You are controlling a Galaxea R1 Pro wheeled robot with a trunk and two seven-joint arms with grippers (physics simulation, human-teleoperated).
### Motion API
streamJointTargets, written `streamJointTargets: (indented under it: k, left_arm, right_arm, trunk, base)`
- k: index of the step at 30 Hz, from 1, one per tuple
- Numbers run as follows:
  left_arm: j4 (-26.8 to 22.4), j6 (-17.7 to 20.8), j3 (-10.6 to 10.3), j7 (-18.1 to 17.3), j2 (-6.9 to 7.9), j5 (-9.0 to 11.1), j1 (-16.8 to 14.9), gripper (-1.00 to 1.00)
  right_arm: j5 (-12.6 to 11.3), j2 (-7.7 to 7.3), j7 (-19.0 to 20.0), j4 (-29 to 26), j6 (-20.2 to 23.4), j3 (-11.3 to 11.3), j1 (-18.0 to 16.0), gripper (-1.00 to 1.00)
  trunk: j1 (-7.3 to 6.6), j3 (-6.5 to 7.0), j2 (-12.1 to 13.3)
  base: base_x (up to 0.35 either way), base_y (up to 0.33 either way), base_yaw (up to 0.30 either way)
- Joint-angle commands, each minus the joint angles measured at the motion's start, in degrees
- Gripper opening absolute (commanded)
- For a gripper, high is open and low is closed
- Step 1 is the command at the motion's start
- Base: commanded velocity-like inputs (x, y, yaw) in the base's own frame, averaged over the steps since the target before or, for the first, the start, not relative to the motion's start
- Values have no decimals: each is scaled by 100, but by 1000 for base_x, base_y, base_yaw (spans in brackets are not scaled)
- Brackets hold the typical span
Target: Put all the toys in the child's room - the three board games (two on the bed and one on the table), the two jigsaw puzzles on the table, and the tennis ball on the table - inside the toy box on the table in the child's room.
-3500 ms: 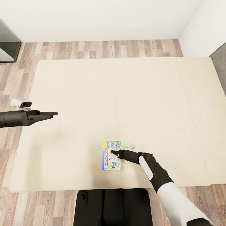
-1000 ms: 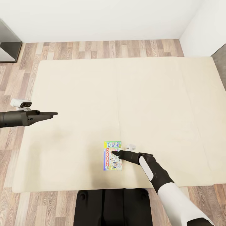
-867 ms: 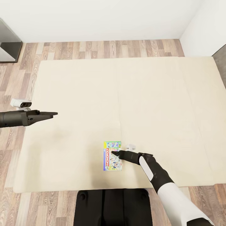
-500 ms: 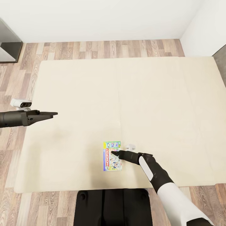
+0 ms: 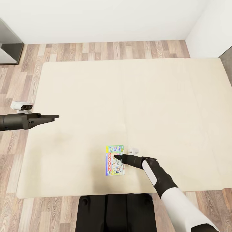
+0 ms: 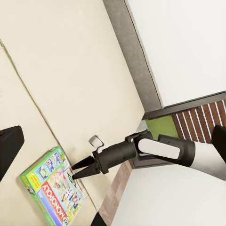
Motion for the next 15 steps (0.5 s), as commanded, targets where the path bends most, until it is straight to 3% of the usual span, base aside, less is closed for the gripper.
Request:
streamJointTargets:
  k: [1, 15]
  left_arm:
    - [1, 61, -1, -22, 3, -2, -2, 100]
    - [1, 61, -1, -22, 3, -2, -2, 100]
  right_arm:
    - [-24, 4, -2, -3, 32, -1, -1, 100]
    - [-23, 18, -2, -4, 32, -1, -1, 100]
  trunk:
    - [3, -6, -8]
    - [3, -6, -8]
  base:
    - [0, 52, 0]
    - [0, 57, 0]
